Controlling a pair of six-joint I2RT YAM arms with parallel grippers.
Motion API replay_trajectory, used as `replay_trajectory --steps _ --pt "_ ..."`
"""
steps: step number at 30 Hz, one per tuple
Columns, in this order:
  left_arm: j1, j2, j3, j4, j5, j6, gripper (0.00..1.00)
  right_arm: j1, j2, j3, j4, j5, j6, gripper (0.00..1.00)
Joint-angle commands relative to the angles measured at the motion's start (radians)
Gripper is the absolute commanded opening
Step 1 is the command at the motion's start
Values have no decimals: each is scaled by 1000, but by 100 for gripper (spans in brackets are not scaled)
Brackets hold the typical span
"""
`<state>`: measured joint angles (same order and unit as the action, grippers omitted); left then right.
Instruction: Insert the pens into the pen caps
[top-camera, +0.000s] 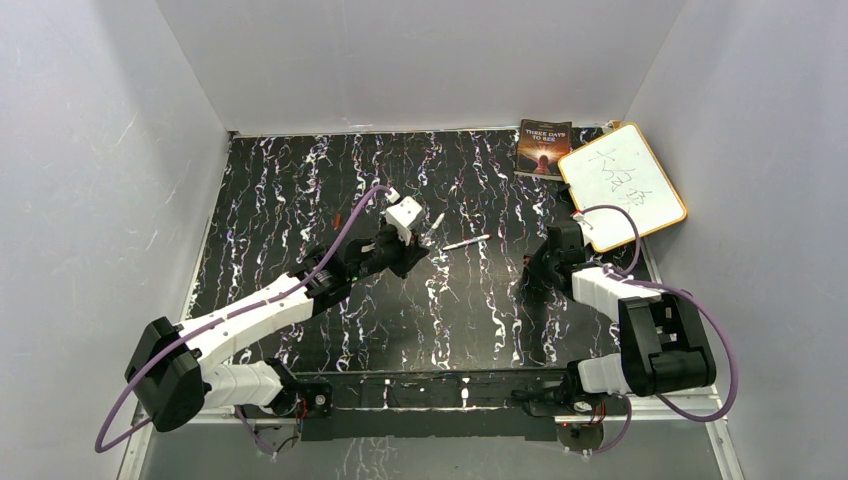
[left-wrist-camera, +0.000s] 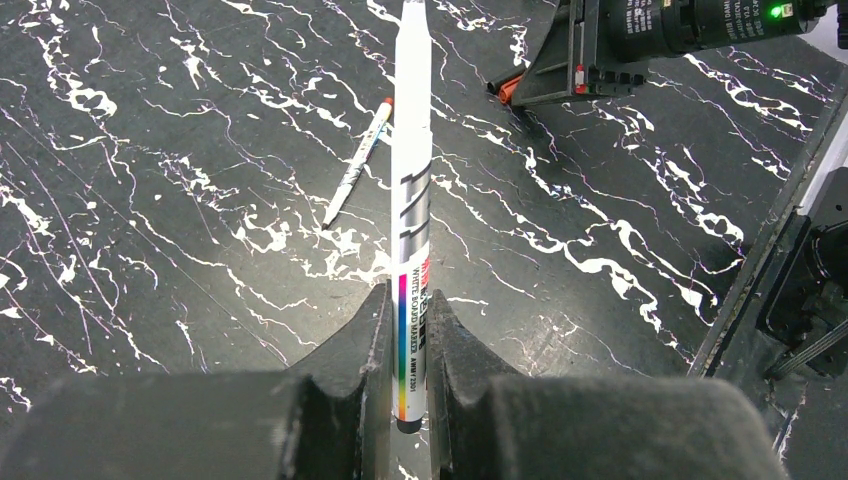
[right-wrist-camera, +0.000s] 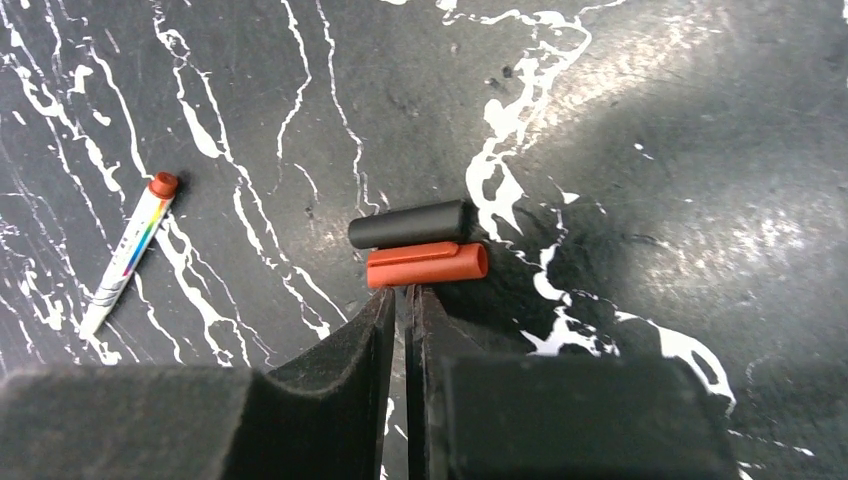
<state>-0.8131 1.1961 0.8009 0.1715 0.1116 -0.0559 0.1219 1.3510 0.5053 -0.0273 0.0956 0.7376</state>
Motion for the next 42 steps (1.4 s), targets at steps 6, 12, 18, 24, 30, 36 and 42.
replay_trajectory --steps 6,12,18,24,30,36,42 --pt "8 -26 -11 14 0 -4 0 -6 122 25 104 -143 -46 6" --pt "9 -2 -4 20 16 -11 0 -5 87 84 73 -134 -48 5" --pt "11 6 2 26 23 -15 0 -15 -54 123 -11 -41 -93 6" --pt "11 3 -3 31 31 -25 0 -71 -78 131 -42 -21 -122 6" --pt "11 -18 -11 20 22 -18 0 -111 -33 75 -28 -16 -112 5" --pt "11 -41 -16 -1 6 -12 0 -111 15 25 39 -65 -92 2" --pt "11 -48 -12 -14 2 -10 0 -111 65 27 85 -115 -81 1"
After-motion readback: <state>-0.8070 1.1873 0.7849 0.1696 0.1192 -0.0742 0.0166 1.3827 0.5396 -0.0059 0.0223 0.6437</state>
